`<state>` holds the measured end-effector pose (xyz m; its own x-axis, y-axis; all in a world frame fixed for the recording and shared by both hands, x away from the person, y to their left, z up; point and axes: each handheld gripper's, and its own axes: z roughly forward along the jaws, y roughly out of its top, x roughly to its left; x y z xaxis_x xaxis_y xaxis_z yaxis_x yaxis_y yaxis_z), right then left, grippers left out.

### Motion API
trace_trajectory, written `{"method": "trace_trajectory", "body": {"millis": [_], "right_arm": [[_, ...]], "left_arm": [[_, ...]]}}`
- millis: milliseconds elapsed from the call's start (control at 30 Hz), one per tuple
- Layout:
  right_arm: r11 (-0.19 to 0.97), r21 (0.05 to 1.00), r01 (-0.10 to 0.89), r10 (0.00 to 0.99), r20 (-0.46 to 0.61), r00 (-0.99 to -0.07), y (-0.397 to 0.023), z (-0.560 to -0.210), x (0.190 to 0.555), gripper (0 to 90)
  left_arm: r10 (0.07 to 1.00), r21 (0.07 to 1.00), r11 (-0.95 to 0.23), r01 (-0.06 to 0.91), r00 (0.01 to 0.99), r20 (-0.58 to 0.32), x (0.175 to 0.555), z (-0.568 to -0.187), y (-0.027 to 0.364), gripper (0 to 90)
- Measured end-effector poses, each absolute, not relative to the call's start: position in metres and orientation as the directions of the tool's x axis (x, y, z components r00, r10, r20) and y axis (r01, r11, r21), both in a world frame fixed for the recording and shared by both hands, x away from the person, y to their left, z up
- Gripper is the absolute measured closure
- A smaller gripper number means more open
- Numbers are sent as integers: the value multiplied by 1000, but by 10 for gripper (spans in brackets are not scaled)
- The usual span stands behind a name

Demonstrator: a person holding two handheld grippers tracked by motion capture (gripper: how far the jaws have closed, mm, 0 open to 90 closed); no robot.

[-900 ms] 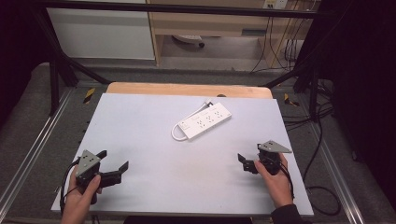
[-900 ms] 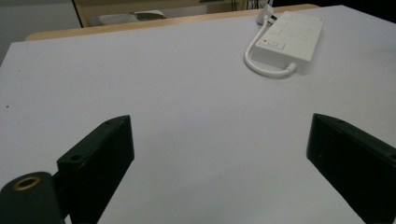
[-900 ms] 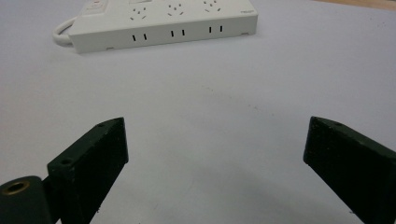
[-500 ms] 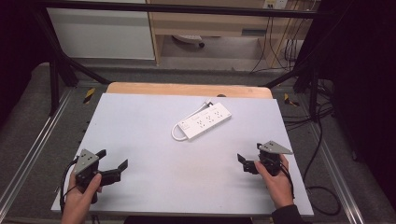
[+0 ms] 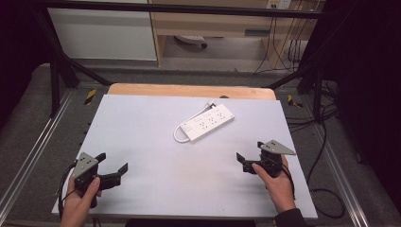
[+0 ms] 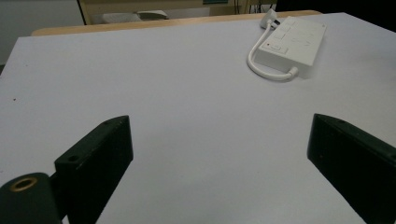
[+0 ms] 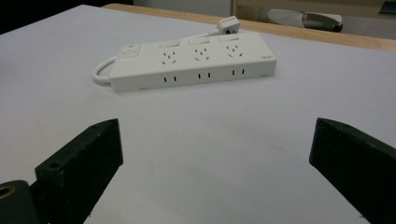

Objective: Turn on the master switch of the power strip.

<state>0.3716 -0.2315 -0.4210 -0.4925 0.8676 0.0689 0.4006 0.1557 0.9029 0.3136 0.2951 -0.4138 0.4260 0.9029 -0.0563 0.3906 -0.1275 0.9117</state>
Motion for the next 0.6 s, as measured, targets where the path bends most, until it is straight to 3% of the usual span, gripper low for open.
{"method": "trace_trajectory", "body": {"millis": [300, 600], "right_arm": [[178, 903, 392, 846, 62, -529, -214, -405, 383, 45], [173, 897, 407, 858, 65, -509, -209, -397, 404, 51]], "left_arm": [[904, 911, -120, 394, 422, -63, 314, -414, 295, 68], [905, 911, -120, 394, 421, -62, 314, -415, 295, 67]]}}
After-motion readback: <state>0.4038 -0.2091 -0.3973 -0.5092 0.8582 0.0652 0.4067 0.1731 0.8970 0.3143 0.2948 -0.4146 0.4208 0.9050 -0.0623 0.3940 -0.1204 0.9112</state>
